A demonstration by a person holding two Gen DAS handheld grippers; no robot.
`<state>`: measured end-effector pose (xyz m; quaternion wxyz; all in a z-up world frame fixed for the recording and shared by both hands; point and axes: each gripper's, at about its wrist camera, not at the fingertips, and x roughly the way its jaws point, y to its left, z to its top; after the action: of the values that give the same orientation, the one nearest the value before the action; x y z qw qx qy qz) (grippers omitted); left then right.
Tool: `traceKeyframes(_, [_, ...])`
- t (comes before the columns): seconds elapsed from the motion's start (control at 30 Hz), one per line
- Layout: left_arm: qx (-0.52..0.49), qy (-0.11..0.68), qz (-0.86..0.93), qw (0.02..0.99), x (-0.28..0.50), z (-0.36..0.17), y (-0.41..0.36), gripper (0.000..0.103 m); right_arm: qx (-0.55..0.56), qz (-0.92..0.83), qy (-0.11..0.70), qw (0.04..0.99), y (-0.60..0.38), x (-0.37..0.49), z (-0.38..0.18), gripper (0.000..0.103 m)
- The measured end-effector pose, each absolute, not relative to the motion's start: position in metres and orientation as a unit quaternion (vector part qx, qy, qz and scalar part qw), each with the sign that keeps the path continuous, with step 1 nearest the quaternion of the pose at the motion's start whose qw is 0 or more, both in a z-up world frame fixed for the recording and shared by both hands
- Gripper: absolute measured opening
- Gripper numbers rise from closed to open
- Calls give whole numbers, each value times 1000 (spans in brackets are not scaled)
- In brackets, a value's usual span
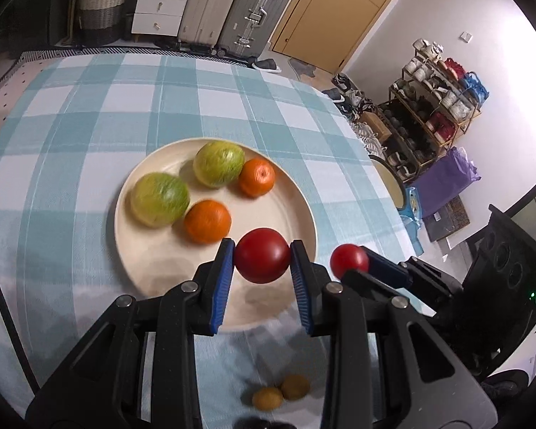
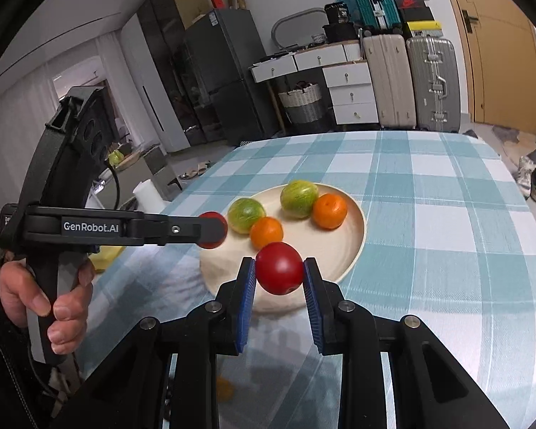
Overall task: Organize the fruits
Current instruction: 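Carry both tomatoes onto the cream plate and open both grippers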
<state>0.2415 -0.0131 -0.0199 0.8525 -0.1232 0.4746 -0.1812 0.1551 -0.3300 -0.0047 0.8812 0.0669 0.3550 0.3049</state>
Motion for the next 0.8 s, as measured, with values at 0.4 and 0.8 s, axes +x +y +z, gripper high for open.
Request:
traceKeyframes(0.4, [-128,513,-185,828,307,-47,-33,28,70,299,383,871,-325,203,-25,28])
traceKeyframes(0.8, [-111,525,-175,825,331,-63,-42,28,73,293,399,865,-323,225,-38,28])
